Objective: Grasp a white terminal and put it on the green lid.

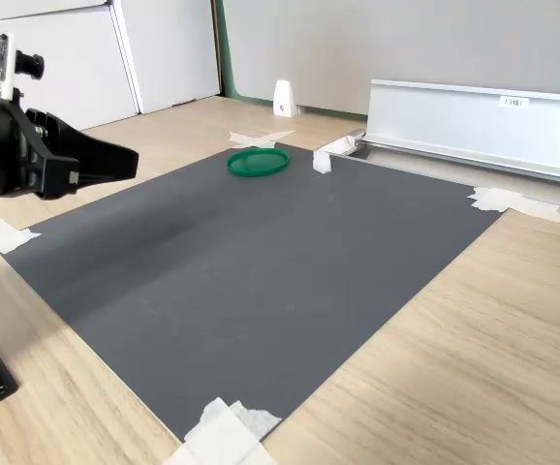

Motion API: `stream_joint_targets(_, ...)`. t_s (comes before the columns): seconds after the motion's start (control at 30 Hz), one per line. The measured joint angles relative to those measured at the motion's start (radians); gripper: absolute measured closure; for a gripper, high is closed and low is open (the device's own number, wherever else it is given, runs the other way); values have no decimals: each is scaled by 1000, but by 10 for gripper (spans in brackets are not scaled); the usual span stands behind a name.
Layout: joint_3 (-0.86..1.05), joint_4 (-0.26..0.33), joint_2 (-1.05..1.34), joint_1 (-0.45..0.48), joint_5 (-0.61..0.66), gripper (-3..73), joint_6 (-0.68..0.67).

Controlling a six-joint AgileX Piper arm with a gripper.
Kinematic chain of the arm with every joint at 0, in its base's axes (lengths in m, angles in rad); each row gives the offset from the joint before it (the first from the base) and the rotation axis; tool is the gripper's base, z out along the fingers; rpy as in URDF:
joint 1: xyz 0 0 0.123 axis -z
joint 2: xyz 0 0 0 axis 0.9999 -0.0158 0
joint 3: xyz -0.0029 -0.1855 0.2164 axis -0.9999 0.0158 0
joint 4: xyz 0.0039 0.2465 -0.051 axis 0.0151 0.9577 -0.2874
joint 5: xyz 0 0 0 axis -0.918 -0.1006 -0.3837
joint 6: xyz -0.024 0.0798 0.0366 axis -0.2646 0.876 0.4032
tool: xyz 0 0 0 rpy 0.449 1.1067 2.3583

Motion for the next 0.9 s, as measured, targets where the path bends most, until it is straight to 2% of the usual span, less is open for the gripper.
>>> stream_joint_targets(0.67,0,0,0,0,0,704,-1)
stream_joint_targets(0.9,-41,0,0,0,11,704,-59)
